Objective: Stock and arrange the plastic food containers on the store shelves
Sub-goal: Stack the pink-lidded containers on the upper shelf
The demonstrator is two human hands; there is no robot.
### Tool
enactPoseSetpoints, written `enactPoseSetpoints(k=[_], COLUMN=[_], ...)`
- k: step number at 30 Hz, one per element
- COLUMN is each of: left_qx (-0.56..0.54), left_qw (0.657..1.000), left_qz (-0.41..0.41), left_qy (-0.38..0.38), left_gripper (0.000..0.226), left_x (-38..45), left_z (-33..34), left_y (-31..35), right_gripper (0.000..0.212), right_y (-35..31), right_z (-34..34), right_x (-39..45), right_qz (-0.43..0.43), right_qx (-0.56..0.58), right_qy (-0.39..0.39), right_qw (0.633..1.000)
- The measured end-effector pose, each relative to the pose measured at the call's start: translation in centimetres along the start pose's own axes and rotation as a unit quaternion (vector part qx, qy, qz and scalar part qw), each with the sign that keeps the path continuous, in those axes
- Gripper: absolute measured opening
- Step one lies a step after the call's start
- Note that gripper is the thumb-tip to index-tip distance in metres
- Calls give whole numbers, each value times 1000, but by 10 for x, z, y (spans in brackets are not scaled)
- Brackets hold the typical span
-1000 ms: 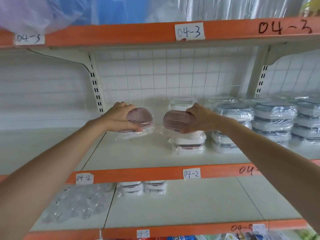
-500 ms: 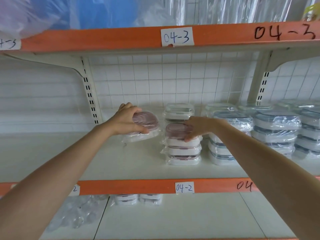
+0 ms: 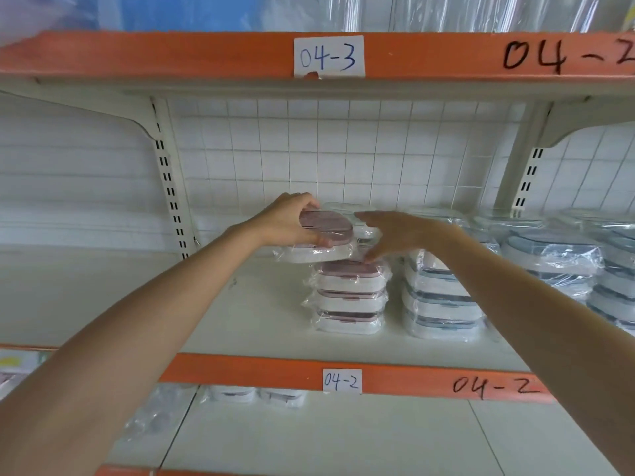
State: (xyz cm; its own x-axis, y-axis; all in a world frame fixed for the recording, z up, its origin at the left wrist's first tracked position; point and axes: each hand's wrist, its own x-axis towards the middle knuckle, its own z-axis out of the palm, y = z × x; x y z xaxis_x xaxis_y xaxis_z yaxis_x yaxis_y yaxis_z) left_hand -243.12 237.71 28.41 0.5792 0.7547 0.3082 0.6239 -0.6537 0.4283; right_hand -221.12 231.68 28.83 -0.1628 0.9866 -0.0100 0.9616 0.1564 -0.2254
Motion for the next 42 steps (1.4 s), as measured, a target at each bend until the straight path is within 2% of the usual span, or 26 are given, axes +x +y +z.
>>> enactPoseSetpoints(k=[4, 7, 11, 16, 26, 30, 34, 38, 42], left_qx=[-17, -10, -3, 3, -62, 32, 188, 224, 309], left_qw=[999, 998, 995, 997, 998, 999, 980, 970, 945], left_qz=[18, 43, 45, 48, -9, -25, -43, -62, -61], left_qy=[-29, -40, -85, -65, -1, -1, -54, -76, -88], left_gripper=[83, 78, 79, 89, 62, 62, 61, 47, 42], left_x=[13, 23, 29, 19, 0, -11, -26, -56, -88], left_z=[13, 23, 36, 36, 41, 35, 25, 18, 10], left_y=[18, 28, 24, 2, -6, 2, -4, -20, -42], right_gripper=[91, 74, 67, 68, 55, 56, 56, 52, 51], right_y=[-2, 0, 0, 1, -3, -13, -27, -53, -92], right_z=[-12, -16, -11, -11, -6, -7, -5, 6, 23], right_x=[-6, -11, -11, -6, -9, -11, -9, -7, -8], right_qz=[-3, 1, 17, 25, 25, 17, -25, -85, -147], right_qx=[49, 68, 11, -1, -22, -86, -137, -173, -218], right_qy=[10, 13, -12, -10, 7, 13, 33, 60, 85], right_qw=[999, 998, 1000, 1000, 999, 996, 990, 979, 961])
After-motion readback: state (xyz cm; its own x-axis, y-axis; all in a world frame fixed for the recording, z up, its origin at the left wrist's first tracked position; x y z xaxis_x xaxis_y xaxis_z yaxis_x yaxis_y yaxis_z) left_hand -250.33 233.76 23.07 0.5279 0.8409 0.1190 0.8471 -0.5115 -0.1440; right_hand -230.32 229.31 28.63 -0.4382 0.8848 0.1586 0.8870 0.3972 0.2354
